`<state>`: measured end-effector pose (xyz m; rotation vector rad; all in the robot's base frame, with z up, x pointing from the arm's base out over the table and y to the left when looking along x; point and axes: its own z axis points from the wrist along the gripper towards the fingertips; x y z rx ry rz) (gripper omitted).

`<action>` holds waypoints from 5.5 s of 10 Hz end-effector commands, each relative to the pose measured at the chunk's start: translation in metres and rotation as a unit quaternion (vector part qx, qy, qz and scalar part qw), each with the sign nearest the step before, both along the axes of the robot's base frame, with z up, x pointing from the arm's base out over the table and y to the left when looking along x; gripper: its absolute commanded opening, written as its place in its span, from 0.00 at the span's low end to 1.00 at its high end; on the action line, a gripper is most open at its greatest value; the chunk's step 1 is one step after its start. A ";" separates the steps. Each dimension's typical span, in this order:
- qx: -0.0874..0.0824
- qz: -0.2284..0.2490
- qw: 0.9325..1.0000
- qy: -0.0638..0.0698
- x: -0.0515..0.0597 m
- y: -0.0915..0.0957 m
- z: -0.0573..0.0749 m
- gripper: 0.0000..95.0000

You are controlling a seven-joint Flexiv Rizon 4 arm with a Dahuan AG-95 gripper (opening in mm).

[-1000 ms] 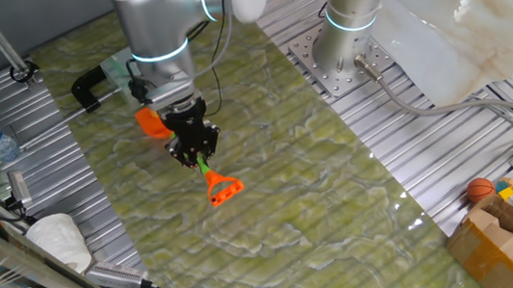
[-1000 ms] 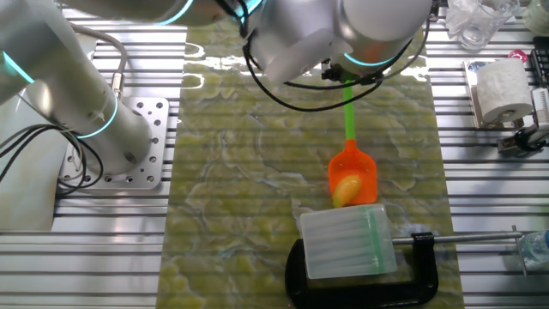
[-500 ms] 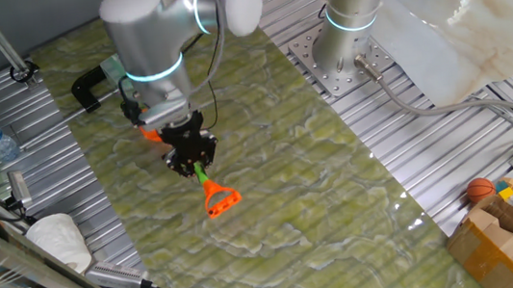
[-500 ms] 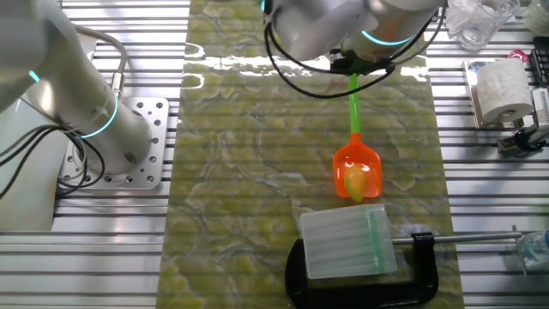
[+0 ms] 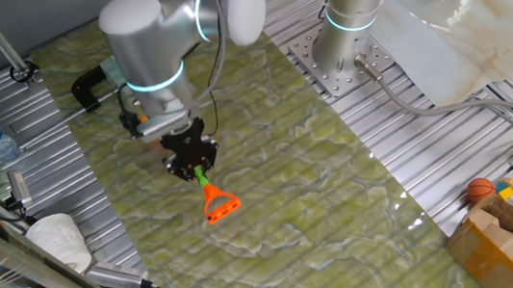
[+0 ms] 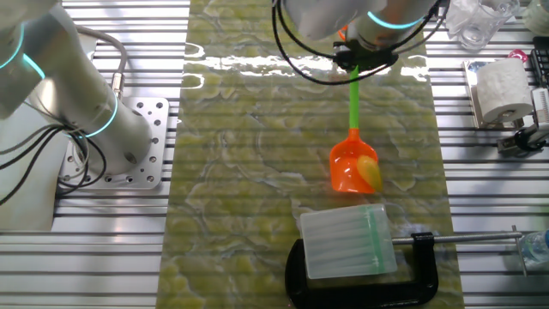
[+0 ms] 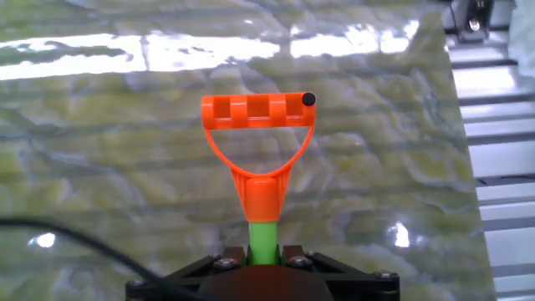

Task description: Use a shovel to scoop up an object

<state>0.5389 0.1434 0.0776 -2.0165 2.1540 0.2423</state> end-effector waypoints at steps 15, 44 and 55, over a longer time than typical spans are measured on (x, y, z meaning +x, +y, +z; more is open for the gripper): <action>-0.093 -0.332 0.938 0.031 -0.015 0.014 0.013 0.00; -0.097 -0.624 0.773 0.054 -0.036 0.019 0.028 0.00; -0.074 -0.633 0.770 0.024 -0.047 0.028 0.035 0.00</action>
